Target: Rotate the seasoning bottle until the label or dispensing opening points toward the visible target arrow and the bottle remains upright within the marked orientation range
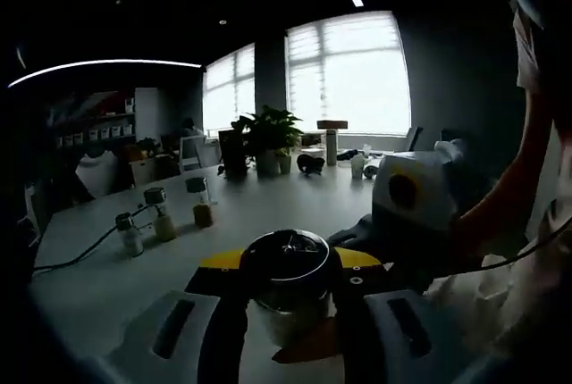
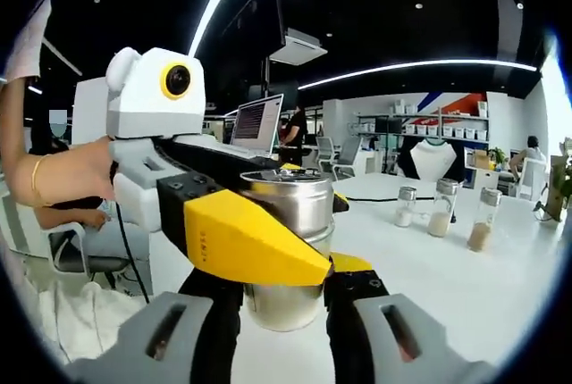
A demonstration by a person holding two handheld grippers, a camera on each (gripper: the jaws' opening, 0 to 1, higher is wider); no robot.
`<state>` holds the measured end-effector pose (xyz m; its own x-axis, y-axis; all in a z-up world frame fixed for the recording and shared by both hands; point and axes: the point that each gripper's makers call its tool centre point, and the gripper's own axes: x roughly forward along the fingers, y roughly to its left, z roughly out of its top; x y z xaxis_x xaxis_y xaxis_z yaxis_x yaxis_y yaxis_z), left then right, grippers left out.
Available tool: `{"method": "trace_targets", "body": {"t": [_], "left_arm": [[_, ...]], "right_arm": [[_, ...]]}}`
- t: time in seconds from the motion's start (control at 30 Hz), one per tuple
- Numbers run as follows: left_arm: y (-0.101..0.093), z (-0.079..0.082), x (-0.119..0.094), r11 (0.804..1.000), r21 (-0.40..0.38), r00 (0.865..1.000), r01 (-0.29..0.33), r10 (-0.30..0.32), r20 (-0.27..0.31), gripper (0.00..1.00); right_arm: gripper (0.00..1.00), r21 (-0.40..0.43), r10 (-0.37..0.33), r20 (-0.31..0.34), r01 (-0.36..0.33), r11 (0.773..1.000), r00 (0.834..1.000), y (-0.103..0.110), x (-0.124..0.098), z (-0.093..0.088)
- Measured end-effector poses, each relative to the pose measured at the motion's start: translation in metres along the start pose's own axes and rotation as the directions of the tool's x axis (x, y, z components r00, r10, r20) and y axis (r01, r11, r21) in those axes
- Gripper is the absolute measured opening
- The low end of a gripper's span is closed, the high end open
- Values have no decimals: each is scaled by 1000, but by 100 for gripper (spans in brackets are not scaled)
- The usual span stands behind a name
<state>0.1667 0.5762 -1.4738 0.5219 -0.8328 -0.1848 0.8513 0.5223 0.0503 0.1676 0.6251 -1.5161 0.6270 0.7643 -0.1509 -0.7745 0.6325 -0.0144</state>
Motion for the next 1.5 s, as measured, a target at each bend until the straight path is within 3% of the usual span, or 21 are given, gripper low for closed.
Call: {"method": "trace_targets", "body": {"t": [0.13,0.2,0.33,0.4,0.47,0.6,1.0,1.2,1.5], "left_arm": [[9,-1,1,994,-11,994,-107,107,-3,37],[14,-1,1,979,-36,979,-202,202,-3,37],[21,-3,0,929,-15,929,-370,370,7,38],[24,-4,-4,896,-19,896,-443,443,2,38],[24,-5,-4,886,-69,887,-459,461,17,38],[25,-7,-3,905,-79,907,-419,421,16,37],[30,-6,-5,919,-54,920,-391,392,22,37],[39,-4,-7,910,-45,910,-412,413,33,37],[67,-9,-23,874,-23,873,-486,486,35,37]], "right_arm": [[32,-7,-99,2,99,995,995,-9,3,-1],[32,1,-140,2,140,990,990,-13,4,-1],[32,-12,-187,8,187,982,982,-13,7,-1],[32,-23,-198,11,198,980,980,-13,8,-3],[32,-27,-208,1,208,978,978,-14,8,-4],[33,-6,-189,-5,189,982,982,-14,7,-6],[32,15,-115,8,114,993,993,-10,13,-4],[31,-8,-98,15,98,995,995,-10,7,-2],[33,14,-116,-5,116,993,993,-18,-6,-13]]}}
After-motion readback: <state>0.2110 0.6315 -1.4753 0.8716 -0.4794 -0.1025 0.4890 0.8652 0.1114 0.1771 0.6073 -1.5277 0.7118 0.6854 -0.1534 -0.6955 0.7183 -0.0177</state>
